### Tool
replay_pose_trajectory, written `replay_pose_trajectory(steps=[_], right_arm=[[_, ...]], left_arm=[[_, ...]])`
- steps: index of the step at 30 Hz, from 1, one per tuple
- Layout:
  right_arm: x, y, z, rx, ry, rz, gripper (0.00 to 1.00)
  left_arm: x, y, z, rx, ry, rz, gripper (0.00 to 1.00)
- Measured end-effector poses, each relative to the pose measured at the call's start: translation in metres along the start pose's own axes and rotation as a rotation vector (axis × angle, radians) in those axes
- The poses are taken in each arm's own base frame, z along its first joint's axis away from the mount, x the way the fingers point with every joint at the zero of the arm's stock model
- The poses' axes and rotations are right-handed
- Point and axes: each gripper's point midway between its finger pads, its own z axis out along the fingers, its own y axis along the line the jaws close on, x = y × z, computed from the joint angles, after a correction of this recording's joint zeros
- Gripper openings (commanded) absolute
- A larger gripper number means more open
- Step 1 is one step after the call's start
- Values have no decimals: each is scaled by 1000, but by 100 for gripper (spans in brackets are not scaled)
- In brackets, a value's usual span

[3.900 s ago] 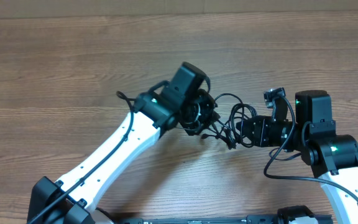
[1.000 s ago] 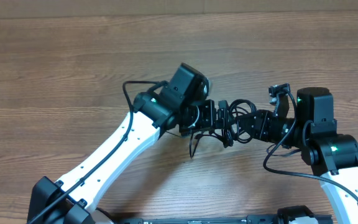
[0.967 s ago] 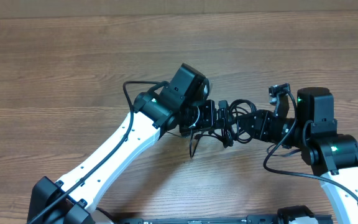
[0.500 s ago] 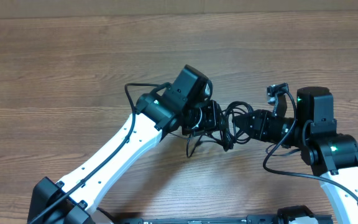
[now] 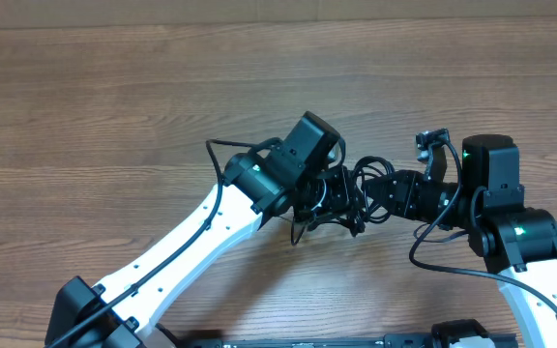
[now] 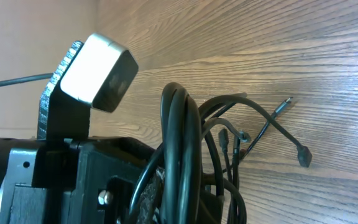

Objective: Untangle cables

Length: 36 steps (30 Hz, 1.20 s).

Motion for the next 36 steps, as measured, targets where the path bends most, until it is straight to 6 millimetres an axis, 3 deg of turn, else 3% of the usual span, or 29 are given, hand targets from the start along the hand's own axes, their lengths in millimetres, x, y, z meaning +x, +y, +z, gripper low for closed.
replay_pose_trajectory(steps=[2, 4, 14, 18, 19, 24, 27, 31, 34, 36], right_arm=[[0, 0, 0, 0, 0, 0, 4], [0, 0, 0, 1, 0, 0, 4], [3, -3, 0, 15, 8, 10, 4], [6, -19, -1, 98, 7, 39, 5], [7, -25, -1, 132, 4, 48, 10], [4, -58, -9, 315, -40, 71, 62], [5, -66, -12, 365, -46, 72, 80], [10, -74, -15, 407, -35, 90, 84], [13, -74, -15, 410, -25, 96, 75], [14, -69, -13, 376, -13, 89, 75]], left_arm=[[0, -3, 1, 10, -3, -14, 23], [-1, -5, 1, 17, -7, -19, 4], [-5, -6, 1, 14, -36, -115, 4], [-7, -1, 1, -4, -47, -123, 4], [-8, 0, 0, -8, -49, -127, 4], [-24, 18, -7, -60, -100, -158, 4], [-31, 21, -9, -69, -131, -150, 4], [-37, 24, -10, -82, -156, -137, 4], [-43, 28, -12, -104, -193, -118, 4], [-51, 34, -14, -135, -245, -111, 4]])
